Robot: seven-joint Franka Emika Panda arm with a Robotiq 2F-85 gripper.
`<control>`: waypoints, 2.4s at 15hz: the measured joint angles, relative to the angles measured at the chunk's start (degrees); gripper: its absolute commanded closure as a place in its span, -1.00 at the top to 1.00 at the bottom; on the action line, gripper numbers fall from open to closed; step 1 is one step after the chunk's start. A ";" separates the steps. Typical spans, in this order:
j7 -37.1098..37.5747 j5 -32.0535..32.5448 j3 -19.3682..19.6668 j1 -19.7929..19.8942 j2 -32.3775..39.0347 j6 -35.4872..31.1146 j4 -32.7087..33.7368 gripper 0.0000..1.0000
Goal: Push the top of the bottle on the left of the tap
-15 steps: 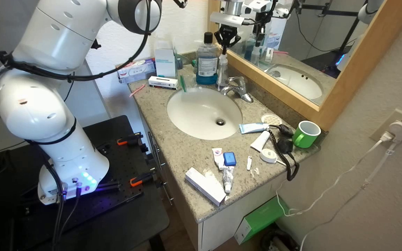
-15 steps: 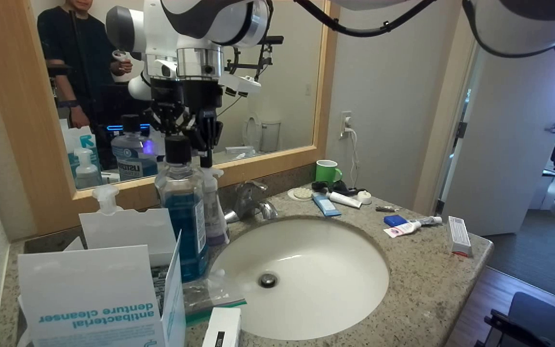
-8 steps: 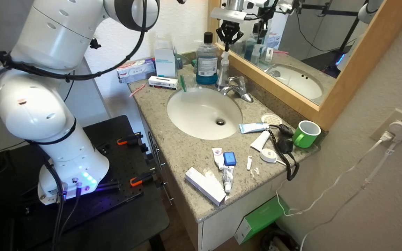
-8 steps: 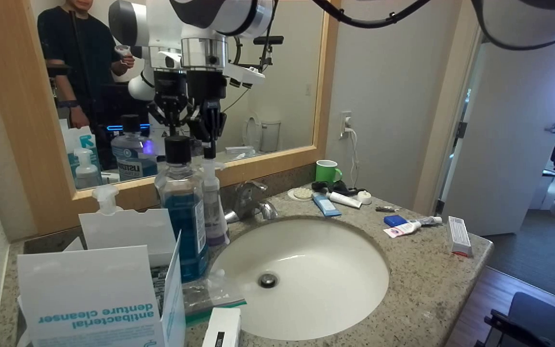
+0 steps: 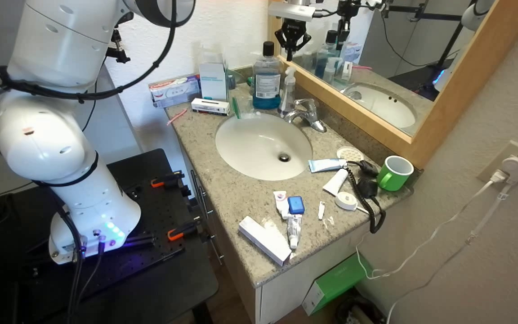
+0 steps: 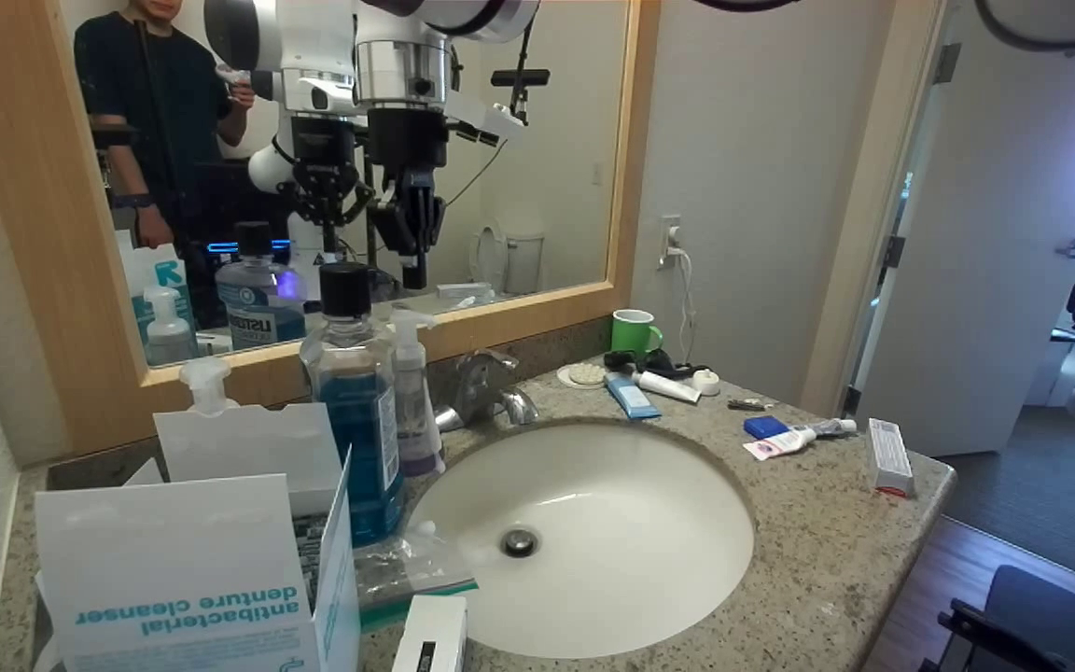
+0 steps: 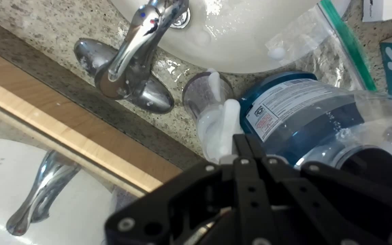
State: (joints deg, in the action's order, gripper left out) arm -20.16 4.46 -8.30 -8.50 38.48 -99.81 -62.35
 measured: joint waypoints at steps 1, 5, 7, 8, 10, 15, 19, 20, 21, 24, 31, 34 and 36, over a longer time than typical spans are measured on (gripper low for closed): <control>-0.05 0.00 -0.02 0.00 -1.37 -0.02 -1.45 -1.00; -0.06 0.04 -0.02 0.00 -7.78 -0.04 -8.70 -0.99; -0.07 0.04 -0.02 0.00 -10.74 -0.01 -12.48 -0.99; -0.07 0.04 -0.02 0.00 -11.94 0.03 -14.19 -0.99; -0.47 0.04 -0.02 0.01 -13.97 0.05 -17.47 -0.99; -1.31 0.02 -0.03 0.37 -18.50 -0.13 -25.79 -0.99; -1.33 -0.05 -0.03 0.86 -23.42 -1.05 -33.52 -0.99; -1.42 -0.05 -0.03 1.00 -24.71 -1.29 -35.33 -0.99; -1.98 -0.05 -0.03 1.15 -25.96 -1.56 -36.99 -0.99; -3.46 -0.05 0.06 1.52 -29.13 -2.52 -40.87 -0.82; -4.30 -0.07 0.10 1.79 -30.95 -3.25 -43.01 -0.81; -4.30 -0.07 0.10 1.80 -30.95 -3.32 -43.12 -0.81; -4.30 -0.07 0.10 1.80 -30.96 -3.34 -43.14 -0.29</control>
State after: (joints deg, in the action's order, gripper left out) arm -24.46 4.39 -8.20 -6.70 7.52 -103.15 -105.50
